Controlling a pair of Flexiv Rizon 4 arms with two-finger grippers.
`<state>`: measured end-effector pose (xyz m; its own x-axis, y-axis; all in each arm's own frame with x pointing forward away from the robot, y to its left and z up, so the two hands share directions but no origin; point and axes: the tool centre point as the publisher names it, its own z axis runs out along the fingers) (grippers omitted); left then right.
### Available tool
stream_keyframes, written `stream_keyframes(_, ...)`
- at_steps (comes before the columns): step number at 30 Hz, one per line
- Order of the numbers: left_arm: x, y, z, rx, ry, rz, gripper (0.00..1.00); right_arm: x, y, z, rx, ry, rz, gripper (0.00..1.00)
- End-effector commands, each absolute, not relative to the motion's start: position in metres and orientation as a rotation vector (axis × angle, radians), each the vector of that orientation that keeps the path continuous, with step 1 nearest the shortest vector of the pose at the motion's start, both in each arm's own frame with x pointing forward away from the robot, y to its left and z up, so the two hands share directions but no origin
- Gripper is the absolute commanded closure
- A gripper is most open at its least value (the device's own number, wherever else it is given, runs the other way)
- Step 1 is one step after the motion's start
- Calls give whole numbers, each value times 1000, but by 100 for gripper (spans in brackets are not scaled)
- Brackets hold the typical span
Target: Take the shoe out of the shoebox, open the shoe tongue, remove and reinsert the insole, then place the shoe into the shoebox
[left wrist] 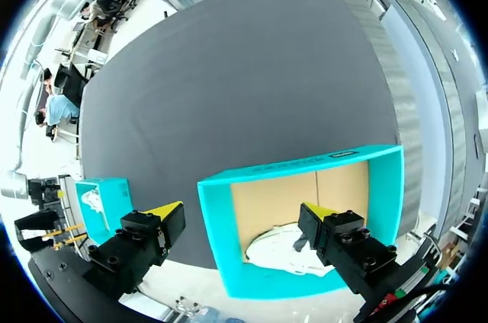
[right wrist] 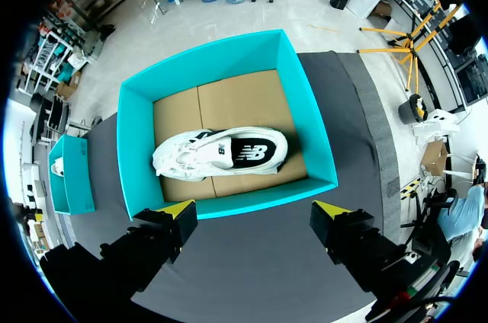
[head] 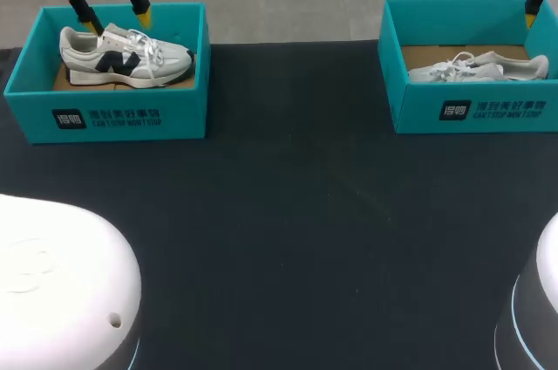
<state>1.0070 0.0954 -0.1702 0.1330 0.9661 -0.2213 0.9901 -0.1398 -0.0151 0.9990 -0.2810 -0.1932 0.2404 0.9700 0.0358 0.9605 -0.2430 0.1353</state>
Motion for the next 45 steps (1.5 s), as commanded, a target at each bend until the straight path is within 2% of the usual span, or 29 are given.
stream_keyframes(1,1013,105,-168,2320,2031,-144,0,998,-280,-193,2405,1875,172,0)
stream_keyframes(7,1028,131,-176,2253,2108,-17,0,998,-280,-193,2405,1875,172,0)
stream_keyframes(27,1032,134,-180,2244,2120,-5,0,998,-280,-193,2405,1875,172,0)
stream_keyframes(36,1054,175,-198,2200,2191,260,0,998,-280,-193,2405,1875,172,0)
stream_keyframes(45,1088,226,-217,2136,2310,294,0,998,-280,-193,2405,1875,172,0)
